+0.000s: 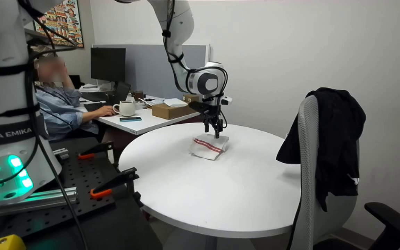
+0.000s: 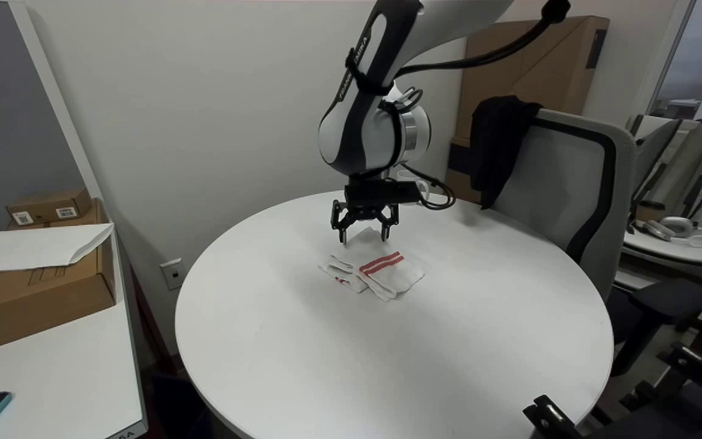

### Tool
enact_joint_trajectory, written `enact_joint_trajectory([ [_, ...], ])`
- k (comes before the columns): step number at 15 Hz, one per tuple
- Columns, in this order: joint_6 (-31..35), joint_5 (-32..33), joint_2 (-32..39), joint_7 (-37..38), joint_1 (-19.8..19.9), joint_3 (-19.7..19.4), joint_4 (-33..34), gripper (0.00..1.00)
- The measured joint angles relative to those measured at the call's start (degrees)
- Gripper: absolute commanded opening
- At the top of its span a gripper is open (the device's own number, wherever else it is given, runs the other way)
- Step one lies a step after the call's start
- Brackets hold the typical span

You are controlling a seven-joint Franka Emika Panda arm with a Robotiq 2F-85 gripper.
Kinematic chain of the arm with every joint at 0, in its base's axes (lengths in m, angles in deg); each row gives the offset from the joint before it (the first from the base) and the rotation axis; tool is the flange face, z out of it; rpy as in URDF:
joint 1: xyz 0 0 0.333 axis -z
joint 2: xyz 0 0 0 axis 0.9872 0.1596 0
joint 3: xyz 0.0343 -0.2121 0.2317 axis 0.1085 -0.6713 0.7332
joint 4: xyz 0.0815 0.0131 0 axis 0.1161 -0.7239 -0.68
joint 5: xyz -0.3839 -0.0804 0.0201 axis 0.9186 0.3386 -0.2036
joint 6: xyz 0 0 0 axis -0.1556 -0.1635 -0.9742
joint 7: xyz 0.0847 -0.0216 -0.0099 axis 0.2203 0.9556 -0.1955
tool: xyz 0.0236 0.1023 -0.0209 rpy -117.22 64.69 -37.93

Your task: Use the towel to wipe the table

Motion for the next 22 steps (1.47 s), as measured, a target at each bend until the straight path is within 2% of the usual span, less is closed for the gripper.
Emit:
enact_joint_trajectory([
  [1, -0.1, 0.0, 0.9, 0.0, -0.2, 0.0, 0.7, 1.0],
  [2, -0.2, 0.0, 1.8, 0.0, -0.4, 0.0, 1.4, 0.95],
  [3, -0.5, 0.0, 2.6, 0.0, -0.7, 0.0, 2.1, 0.73],
  [5, -1.3, 0.0, 4.0, -0.2, -0.8, -0.3, 3.1, 0.7],
  [14, -2.3, 0.0, 6.5, -2.5, 2.5, -1.7, 4.0, 0.02],
  [18, -2.3, 0.0, 6.4, -3.9, 2.9, -1.5, 3.1, 0.0],
  [19, -2.3, 0.0, 6.3, -4.5, 2.9, -1.4, 2.5, 0.25],
  [20, -2.3, 0.0, 6.0, -5.0, 3.0, -1.3, 1.8, 0.25],
  [22, -2.3, 0.0, 5.0, -6.0, 3.1, -1.0, -0.1, 0.37],
])
